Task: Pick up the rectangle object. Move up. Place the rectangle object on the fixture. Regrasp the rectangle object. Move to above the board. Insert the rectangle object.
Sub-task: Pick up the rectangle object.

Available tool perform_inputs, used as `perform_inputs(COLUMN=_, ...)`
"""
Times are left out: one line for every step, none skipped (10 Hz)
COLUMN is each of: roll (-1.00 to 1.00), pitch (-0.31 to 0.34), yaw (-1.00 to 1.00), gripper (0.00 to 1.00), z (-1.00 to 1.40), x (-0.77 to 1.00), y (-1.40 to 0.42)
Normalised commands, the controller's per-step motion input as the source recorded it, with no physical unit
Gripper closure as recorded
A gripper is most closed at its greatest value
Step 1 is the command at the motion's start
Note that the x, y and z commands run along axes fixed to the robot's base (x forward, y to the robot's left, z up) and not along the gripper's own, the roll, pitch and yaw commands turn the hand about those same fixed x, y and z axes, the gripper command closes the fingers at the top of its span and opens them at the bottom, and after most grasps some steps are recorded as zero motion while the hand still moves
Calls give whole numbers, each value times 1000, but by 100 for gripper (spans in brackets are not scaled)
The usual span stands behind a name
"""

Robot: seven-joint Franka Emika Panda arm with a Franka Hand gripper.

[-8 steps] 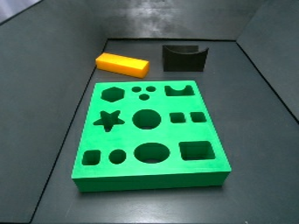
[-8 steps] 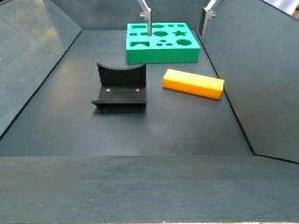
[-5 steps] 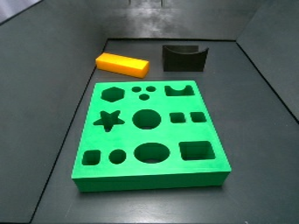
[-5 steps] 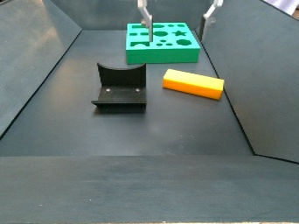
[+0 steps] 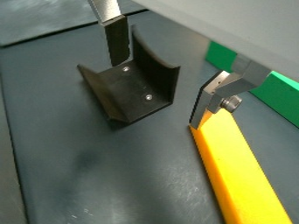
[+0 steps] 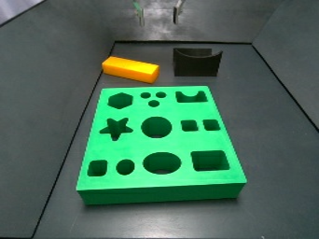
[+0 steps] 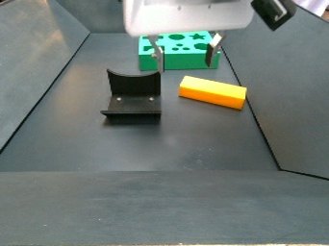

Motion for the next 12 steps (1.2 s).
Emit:
perform_inputs(roll=-40, pitch=-133, yaw=786, gripper=0, z=-351, x=0, y=-291)
perform_inputs(roll=-16, pitch=-69, yaw=511, gripper=0, z=-503, x=0, y=-571)
perform_inputs(roll=0, pitch=-74, yaw=486, gripper=0, z=-526, x=0, y=-626)
perform_inputs(roll=0, pitch=-109, yaw=549, gripper=0, z=-351, x=-46, y=-634)
perform_inputs(roll=51, pitch=-121, yaw=740, gripper=0, z=-340, x=-100, y=-483)
perform_inputs(roll=64, pitch=-104, yaw=891, gripper=0, z=-343, x=-94, y=-346)
perform_inputs(roll=60, pitch=-106, yaw=894, gripper=0, z=-334, x=-94, y=-343)
perform_inputs(roll=54, pitch=-137, yaw=837, gripper=0, z=-283, x=-117, y=-400)
perform_inputs(roll=64, pitch=-171, yaw=780, gripper=0, z=-246, x=-149, y=-469)
perform_inputs(roll=53, pitch=-226, yaw=734, gripper=0, z=-94, x=-209, y=-503)
perform_inputs(roll=141, pitch=0, yaw=183, gripper=0, z=0, x=-6, y=-360)
perform_inputs(roll=0, pitch=-1, yaw=34, gripper=0, z=-6, x=0, y=-126)
